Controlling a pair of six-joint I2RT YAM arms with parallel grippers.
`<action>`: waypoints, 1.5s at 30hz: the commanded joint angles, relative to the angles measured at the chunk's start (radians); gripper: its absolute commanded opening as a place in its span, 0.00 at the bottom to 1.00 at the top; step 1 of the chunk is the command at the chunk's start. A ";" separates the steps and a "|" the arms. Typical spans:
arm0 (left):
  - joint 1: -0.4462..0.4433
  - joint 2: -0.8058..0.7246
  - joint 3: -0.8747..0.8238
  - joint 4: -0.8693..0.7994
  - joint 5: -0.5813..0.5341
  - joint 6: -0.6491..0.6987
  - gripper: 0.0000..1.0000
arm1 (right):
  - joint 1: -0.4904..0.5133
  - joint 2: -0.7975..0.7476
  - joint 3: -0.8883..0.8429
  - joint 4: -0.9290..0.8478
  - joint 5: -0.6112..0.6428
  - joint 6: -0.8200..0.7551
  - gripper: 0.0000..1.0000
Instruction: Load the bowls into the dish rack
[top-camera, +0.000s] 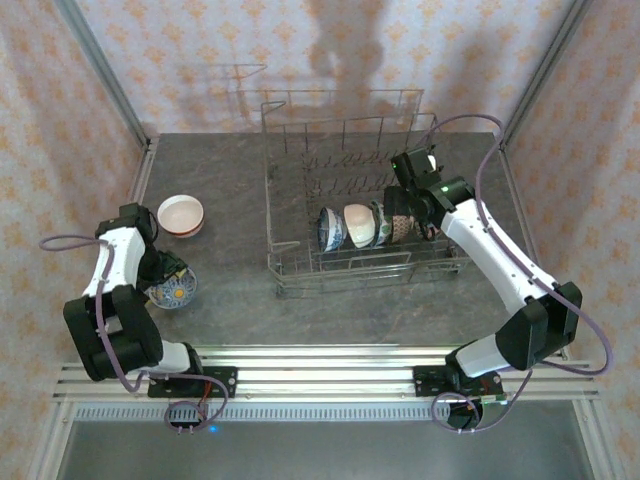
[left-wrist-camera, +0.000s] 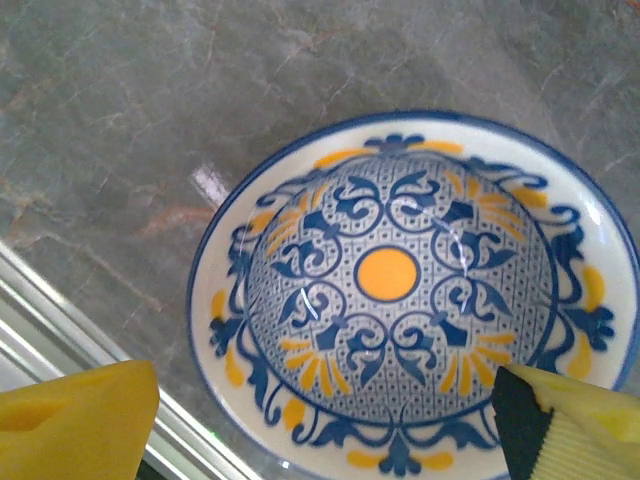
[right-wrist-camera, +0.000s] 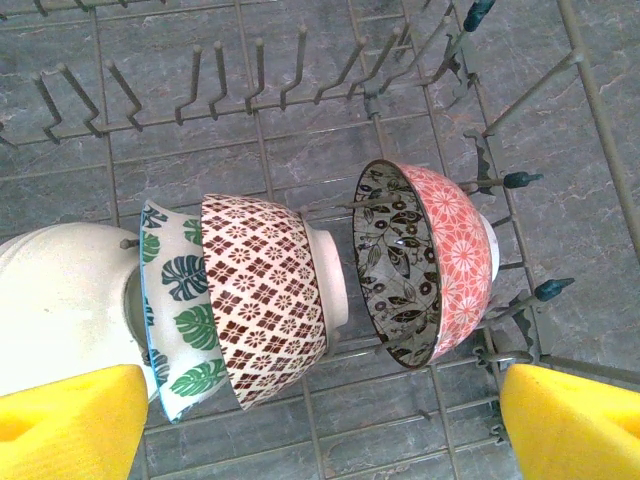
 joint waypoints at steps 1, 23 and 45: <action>0.010 0.044 -0.011 0.036 -0.016 0.040 0.85 | -0.007 -0.025 -0.011 0.003 0.009 -0.013 0.91; 0.042 -0.092 0.032 -0.002 -0.038 0.071 0.90 | -0.007 0.021 0.121 -0.091 -0.001 -0.002 0.91; 0.164 0.059 -0.045 0.067 0.099 0.098 0.85 | 0.018 0.005 0.199 -0.132 -0.052 0.048 0.91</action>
